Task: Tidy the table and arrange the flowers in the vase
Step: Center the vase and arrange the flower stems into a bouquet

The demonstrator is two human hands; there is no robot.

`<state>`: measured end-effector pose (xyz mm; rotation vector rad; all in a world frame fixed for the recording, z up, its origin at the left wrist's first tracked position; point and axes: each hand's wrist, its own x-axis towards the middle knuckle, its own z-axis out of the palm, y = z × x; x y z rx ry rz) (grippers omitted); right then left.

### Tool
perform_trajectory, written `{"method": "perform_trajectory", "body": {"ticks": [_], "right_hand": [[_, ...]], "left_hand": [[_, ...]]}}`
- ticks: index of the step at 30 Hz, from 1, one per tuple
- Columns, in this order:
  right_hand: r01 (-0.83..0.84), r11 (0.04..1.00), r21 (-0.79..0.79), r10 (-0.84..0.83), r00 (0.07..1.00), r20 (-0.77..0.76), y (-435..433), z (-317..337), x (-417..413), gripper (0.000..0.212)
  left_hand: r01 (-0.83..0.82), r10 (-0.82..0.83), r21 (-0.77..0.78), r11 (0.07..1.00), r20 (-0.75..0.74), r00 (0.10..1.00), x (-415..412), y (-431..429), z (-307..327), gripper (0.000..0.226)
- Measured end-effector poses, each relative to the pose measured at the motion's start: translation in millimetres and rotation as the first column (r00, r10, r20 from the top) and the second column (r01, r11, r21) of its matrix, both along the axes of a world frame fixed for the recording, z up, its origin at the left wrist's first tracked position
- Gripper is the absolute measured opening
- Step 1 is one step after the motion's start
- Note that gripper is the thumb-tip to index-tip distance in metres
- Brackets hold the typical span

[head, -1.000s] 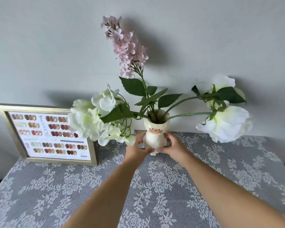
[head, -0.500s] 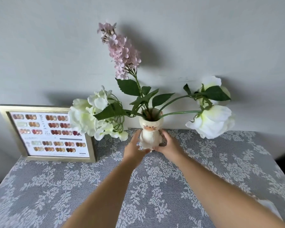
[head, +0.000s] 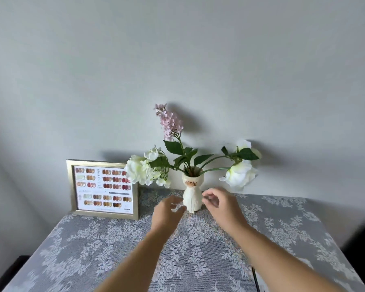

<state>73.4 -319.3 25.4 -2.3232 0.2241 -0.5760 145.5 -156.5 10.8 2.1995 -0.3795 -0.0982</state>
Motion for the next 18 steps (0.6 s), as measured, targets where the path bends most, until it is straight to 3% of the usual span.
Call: {"method": "perform_trajectory", "body": {"ticks": [4,8,12,16,18], "right_hand": [[0.055,0.995,-0.089,-0.036,0.979,0.202,-13.2,52.4,-11.4,0.011],[0.176,0.983,-0.06,-0.149,0.938,0.312,-33.7,84.3,-14.1,0.011],[0.322,0.947,-0.007,-0.308,0.911,0.273,-51.0,86.6,-11.9,0.027],[0.459,0.886,0.072,-0.464,0.872,0.156,-58.3,72.3,-13.2,0.041],[0.522,0.845,0.116,-0.532,0.843,0.077,-60.4,64.3,-12.9,0.047]], "left_hand": [[-0.022,0.03,-0.052,0.998,0.152,0.988,-8.8,6.5,42.0,0.014],[-0.051,0.079,-0.1,0.994,0.31,0.947,-5.8,14.7,80.4,0.005],[-0.162,0.207,-0.138,0.977,0.449,0.869,10.1,29.0,100.3,0.019],[-0.326,0.331,-0.078,0.942,0.368,0.869,32.0,43.9,94.5,0.052],[-0.331,0.325,-0.031,0.943,0.294,0.899,40.9,45.9,88.2,0.065]]}}
